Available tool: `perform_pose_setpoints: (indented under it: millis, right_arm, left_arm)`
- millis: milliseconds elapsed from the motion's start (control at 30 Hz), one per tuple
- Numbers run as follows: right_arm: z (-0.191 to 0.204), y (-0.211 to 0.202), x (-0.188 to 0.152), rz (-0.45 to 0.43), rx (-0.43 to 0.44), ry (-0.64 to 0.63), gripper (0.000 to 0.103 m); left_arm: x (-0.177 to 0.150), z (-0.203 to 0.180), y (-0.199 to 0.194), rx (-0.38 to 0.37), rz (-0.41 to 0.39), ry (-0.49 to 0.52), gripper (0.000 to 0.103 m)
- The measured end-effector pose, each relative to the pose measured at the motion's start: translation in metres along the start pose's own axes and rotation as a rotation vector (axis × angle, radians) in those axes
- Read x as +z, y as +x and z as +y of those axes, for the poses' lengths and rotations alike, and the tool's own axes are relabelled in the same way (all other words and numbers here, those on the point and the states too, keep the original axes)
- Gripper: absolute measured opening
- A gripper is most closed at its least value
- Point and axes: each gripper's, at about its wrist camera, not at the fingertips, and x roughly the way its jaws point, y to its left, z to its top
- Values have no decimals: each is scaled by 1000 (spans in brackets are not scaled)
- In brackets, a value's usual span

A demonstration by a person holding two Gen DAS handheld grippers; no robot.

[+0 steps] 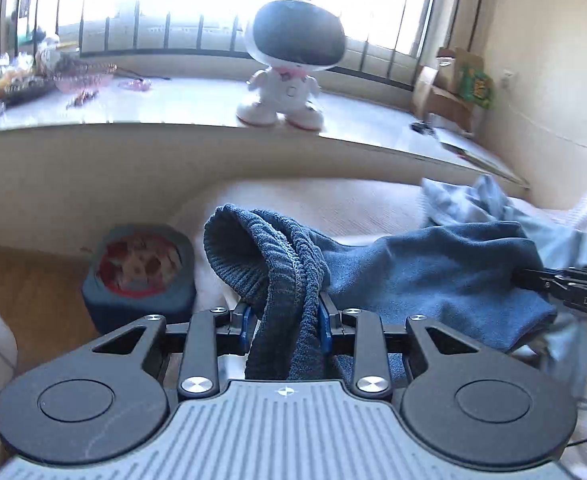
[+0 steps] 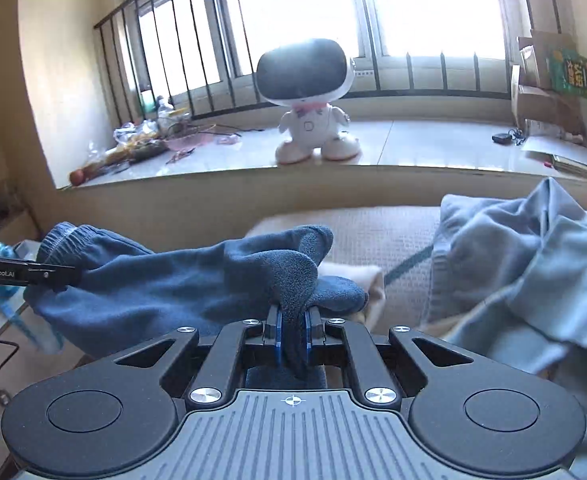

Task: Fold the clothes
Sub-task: 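Carry the folded sweatpants with both grippers onto the white shirt by the pillow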

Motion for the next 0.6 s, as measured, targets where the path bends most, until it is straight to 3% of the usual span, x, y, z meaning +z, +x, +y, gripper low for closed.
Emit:
perform_pose_setpoints:
  millis: [100,267,333,400,533,600]
  right_arm:
    - [-9,37,2,25,-30,16,11]
    - [-22,69,-17,81,-55,65,11]
    - [-26,75,-26,92,-67,83,16]
    - [-30,80,-34,102,-79,102,18]
    - [-37,87,-49,118,-100,132,34]
    - [-36,79,-45,108,-105,118,34]
  left_arm:
    - [11,10,39,3,21,-5,28]
    - [-13,26,112,45,153,-17,31]
    - [-31,36,134,64,215,-54,40]
    - [-44,44,142,67,251,-103,45]
    - [-45,47,124,96,213,-95,55]
    - [-40,46,111,126,188,-78,56]
